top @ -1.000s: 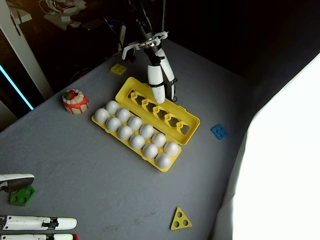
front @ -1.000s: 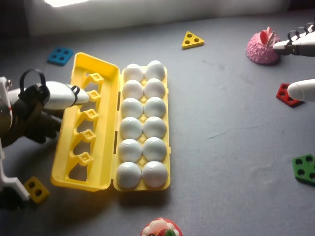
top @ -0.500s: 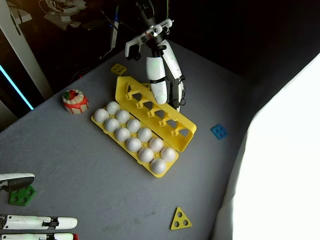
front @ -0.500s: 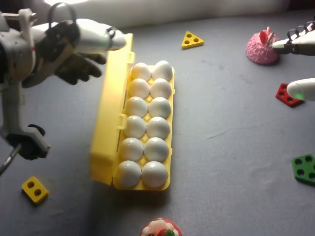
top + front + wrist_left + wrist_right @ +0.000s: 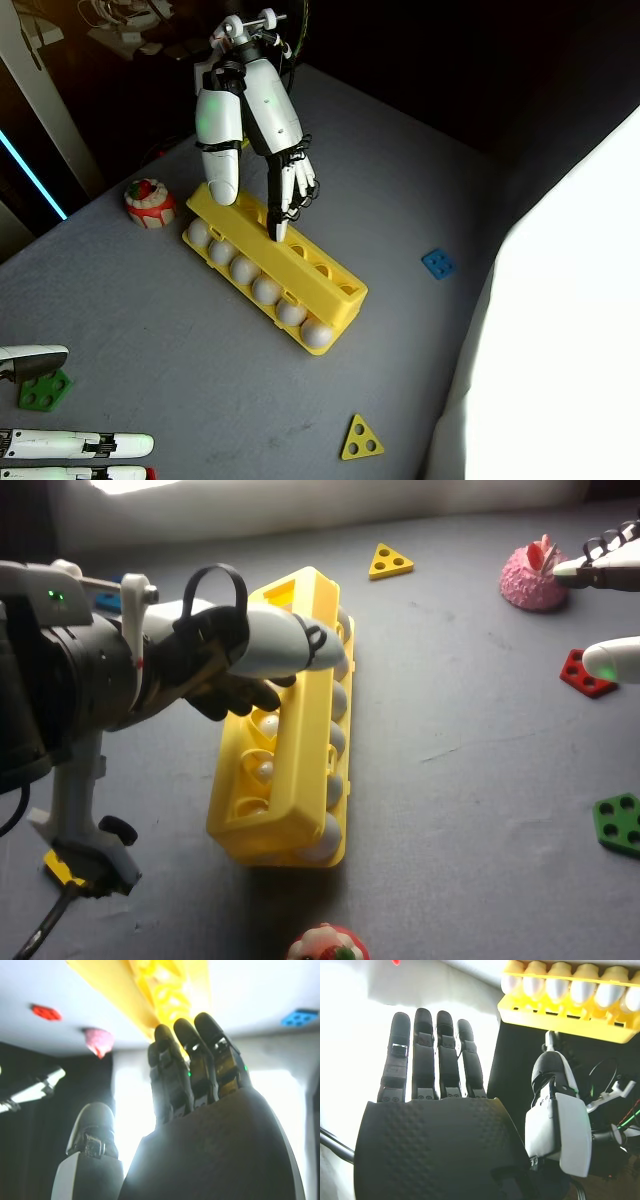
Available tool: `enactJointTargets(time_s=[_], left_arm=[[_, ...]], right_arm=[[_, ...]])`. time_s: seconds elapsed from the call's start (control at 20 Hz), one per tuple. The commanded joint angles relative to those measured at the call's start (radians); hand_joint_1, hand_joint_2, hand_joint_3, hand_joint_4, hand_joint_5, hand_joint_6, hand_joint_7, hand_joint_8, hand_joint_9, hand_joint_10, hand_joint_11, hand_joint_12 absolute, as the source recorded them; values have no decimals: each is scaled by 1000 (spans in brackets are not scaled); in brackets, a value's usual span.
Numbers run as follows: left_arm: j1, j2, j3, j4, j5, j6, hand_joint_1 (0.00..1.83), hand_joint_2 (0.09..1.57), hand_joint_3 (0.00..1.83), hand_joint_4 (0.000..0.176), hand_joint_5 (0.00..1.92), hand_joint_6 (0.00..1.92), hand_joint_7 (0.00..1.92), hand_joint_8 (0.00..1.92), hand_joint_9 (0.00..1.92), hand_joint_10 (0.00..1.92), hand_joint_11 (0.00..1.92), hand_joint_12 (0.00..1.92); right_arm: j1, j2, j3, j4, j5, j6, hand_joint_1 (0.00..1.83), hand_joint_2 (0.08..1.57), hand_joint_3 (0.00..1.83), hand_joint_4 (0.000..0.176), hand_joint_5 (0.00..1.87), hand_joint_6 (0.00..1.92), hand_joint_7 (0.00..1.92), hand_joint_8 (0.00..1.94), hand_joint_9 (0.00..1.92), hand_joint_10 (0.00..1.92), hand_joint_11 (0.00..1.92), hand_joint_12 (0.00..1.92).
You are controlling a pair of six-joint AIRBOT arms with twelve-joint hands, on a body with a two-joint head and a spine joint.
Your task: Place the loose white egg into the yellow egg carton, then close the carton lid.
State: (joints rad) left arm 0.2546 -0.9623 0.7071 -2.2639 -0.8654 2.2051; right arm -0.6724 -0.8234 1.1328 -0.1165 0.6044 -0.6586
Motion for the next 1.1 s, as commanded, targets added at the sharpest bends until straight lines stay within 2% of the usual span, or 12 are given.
enactJointTargets(time_s=[0.0,0.05,0.15,0.3,0.4,0.55,0.95,1.05], left_arm=[[-2,-1,-4,49,31,-4,84,1298,1,0,437,2,535,35,164,813,0,1068],[6,-1,-8,50,34,-3,94,1301,1,0,441,4,534,36,175,799,0,1111],[26,-2,-15,55,49,-3,141,1300,0,0,450,7,531,37,174,775,0,1081],[61,-10,-23,60,72,-3,114,1300,0,0,438,1,526,36,173,776,0,1071],[78,-16,-25,62,82,-3,64,1301,1,0,426,0,507,30,155,781,0,1062],[86,-23,-26,62,85,-3,82,1294,0,0,441,6,523,41,163,800,0,1063],[61,-25,-19,78,89,9,56,1298,1,0,449,6,533,59,179,784,0,1038],[23,-25,-3,78,83,70,74,1299,0,0,453,7,526,60,176,787,0,1059]], right_arm=[[3,9,0,23,120,2,22,1168,1,0,324,0,345,1,312,0,0,768],[3,9,0,23,120,2,13,1173,3,0,321,0,346,1,309,0,0,767],[3,9,0,23,121,2,40,1172,1,0,326,1,357,2,320,3,0,804],[3,8,0,23,122,1,45,1163,0,0,332,4,365,3,334,5,0,827],[3,8,0,23,123,1,24,1169,1,0,315,0,353,0,323,1,0,775],[3,8,0,23,123,1,42,1168,0,0,331,5,358,2,338,5,0,803],[3,8,-1,23,124,0,39,1165,0,0,338,6,365,0,346,2,0,851],[3,8,-1,23,124,0,54,1161,0,0,355,10,387,8,361,7,0,859]])
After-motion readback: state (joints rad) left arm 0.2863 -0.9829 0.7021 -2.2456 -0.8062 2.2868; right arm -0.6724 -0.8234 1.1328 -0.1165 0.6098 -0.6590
